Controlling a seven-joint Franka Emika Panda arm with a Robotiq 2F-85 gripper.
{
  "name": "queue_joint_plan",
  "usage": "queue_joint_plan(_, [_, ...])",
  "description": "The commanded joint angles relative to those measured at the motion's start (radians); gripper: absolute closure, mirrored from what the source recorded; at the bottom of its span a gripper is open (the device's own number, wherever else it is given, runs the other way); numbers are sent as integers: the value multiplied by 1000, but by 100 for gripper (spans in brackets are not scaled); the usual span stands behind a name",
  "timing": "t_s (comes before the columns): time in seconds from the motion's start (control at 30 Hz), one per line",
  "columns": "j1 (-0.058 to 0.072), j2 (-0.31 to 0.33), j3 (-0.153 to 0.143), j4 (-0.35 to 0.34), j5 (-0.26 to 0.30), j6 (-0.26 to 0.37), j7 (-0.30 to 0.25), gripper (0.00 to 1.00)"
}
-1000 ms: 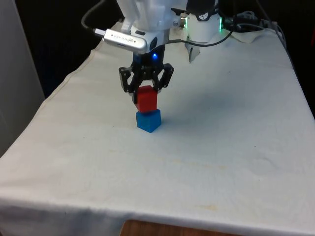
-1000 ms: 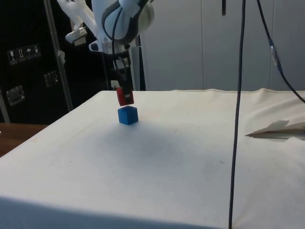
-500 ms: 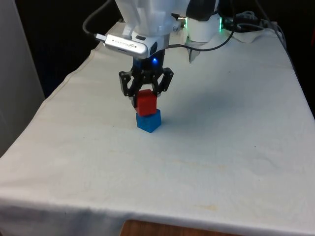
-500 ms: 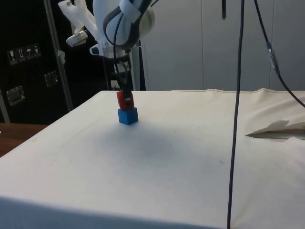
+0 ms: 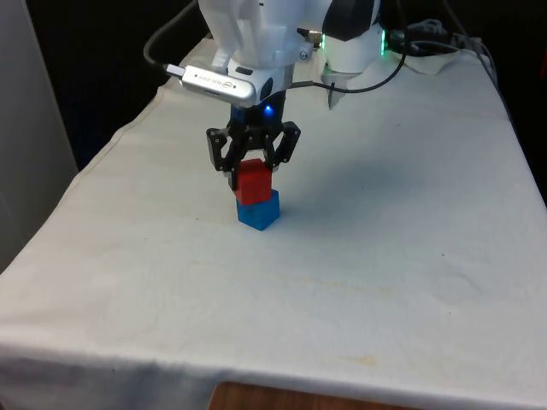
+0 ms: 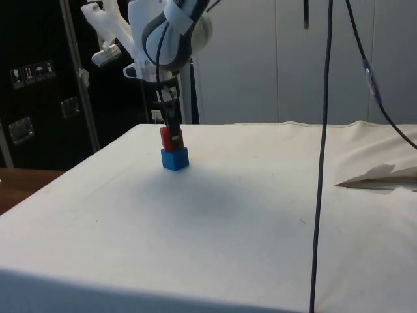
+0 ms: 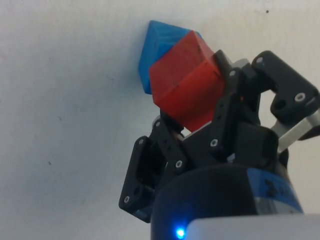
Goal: Stack the two cubes.
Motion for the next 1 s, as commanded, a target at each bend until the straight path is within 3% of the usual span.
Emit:
queue_joint_plan(0.0, [0, 0, 0, 0, 0, 0, 0, 97])
queue_joint_plan(0.1, [-1, 1, 2, 0, 1, 3, -1, 97])
queue_joint_plan(0.3, [0, 0, 0, 0, 0, 0, 0, 43])
queue_joint_plan(0.33, [-1, 1, 1, 0, 0, 1, 0, 43])
queue_joint_plan(0.37, [-1, 1, 1, 0, 0, 0, 0, 23])
queue_joint_plan(0.43, [0, 0, 1, 0, 0, 0, 0, 4])
queue_joint_plan(0.47, [0, 0, 1, 0, 0, 0, 0, 0])
queue_joint_plan(0.7, [0, 0, 0, 0, 0, 0, 0, 0])
queue_joint_plan(0.97, [3, -47, -5, 5, -6, -43, 2, 0])
